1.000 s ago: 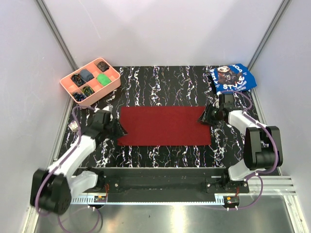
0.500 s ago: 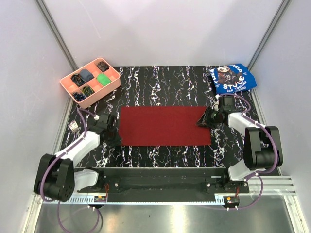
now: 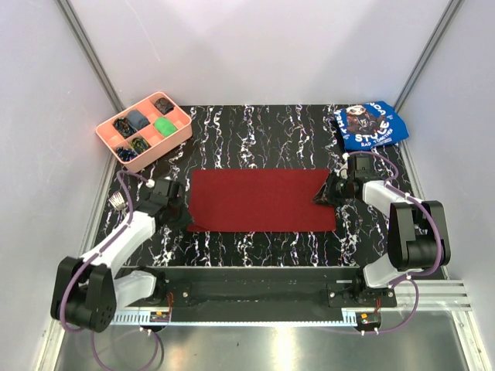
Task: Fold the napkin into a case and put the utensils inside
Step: Pick up the rectangle-folded napkin from the center of the board.
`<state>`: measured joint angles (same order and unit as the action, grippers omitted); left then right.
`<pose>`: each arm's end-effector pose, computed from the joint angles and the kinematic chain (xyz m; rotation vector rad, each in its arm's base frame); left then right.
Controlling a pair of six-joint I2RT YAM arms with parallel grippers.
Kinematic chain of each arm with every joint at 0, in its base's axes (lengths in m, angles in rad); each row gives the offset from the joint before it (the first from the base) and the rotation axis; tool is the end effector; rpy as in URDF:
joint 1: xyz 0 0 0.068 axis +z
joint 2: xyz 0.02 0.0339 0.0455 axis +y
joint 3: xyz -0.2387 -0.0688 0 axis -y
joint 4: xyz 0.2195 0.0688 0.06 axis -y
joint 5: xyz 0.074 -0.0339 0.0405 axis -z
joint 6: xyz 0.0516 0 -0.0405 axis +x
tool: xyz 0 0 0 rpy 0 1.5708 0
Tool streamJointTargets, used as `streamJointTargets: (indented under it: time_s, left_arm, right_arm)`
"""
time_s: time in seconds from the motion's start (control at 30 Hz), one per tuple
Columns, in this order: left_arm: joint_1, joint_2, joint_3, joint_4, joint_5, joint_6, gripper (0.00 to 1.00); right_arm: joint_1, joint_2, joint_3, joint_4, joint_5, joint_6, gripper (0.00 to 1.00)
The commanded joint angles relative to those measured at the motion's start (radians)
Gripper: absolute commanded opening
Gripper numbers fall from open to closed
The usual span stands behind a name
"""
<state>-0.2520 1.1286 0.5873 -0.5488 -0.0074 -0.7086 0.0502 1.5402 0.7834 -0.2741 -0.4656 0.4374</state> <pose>0.1889 -0.0482 0.1562 -0.6127 2.6260 -0.2965 0.2737 0.0369 0.1420 0.3359 2.6082 0.7790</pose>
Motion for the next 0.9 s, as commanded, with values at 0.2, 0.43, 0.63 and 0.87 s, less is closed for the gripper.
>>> streamJointTargets:
  time_s: [0.2, 0.43, 0.63, 0.87]
  left_arm:
    - [0.007, 0.079, 0.082, -0.003, -0.014, 0.021, 0.37]
    - [0.007, 0.008, 0.029, 0.055, 0.001, 0.001, 0.33]
    - [0.011, 0.141, 0.083, -0.015, -0.049, 0.008, 0.24]
    - [-0.03, -0.141, 0.104, 0.076, -0.025, 0.054, 0.43]
  right_arm:
    - [0.002, -0.043, -0.003, 0.026, -0.022, -0.014, 0.29]
    - [0.004, -0.049, -0.018, 0.024, 0.004, -0.009, 0.28]
    - [0.004, -0.118, -0.009, -0.071, 0.264, 0.05, 0.41]
    - [0.002, -0.189, 0.037, -0.165, 0.492, 0.043, 0.7]
